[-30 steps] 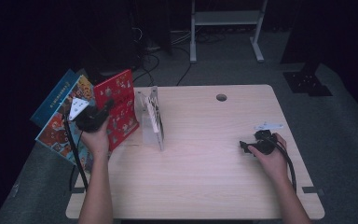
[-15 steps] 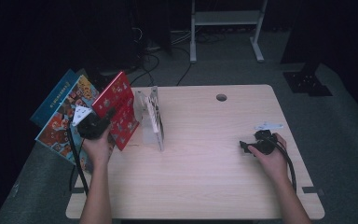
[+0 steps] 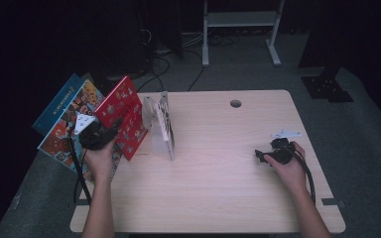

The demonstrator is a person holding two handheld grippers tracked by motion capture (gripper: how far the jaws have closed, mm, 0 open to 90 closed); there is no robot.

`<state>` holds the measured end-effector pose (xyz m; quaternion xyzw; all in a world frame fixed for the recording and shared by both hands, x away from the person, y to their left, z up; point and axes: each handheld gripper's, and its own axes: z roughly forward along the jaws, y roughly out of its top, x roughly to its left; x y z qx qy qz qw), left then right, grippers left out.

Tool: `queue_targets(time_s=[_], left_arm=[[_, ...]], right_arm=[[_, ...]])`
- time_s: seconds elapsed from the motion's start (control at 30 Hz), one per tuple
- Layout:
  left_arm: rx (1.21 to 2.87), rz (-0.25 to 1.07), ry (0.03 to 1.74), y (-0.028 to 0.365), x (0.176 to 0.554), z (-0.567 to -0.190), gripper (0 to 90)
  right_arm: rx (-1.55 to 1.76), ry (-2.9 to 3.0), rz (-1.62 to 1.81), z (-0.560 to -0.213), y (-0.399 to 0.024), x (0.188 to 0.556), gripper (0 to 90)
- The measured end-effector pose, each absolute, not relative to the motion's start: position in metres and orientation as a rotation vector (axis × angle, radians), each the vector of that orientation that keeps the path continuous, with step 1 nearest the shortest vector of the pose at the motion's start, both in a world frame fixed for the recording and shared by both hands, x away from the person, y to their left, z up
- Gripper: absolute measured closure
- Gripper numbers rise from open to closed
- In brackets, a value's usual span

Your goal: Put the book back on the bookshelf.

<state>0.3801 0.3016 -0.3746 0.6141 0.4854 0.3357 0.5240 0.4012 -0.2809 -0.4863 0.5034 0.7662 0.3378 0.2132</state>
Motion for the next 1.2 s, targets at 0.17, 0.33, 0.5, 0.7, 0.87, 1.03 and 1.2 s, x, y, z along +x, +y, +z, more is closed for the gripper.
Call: queue_targets(time_s=[0.17,0.33,0.5,0.7,0.87,1.03,1.2], left_arm=[[1.473,0.817,1.178,0.302,0.374,-0.370,35.7],[1.492,0.798,1.198,0.302,0.371,-0.369,25.2],[1.515,0.825,1.223,0.301,0.364,-0.366,11.4],[1.518,0.837,1.212,0.300,0.352,-0.365,3.1],[1.512,0.838,1.194,0.300,0.339,-0.361,1.4],[1.503,0.818,1.177,0.301,0.328,-0.359,1.4],[1.499,0.806,1.139,0.296,0.315,-0.356,1.4]], right_arm=[[1.397,2.127,0.938,-0.486,-0.281,0.401,11.1],[1.397,2.127,0.937,-0.486,-0.281,0.401,11.1],[1.397,2.127,0.937,-0.486,-0.281,0.401,11.1],[1.396,2.129,0.937,-0.486,-0.281,0.401,10.6],[1.394,2.131,0.937,-0.486,-0.281,0.401,10.3],[1.392,2.134,0.935,-0.486,-0.281,0.402,9.9],[1.391,2.135,0.935,-0.486,-0.281,0.402,9.7]])
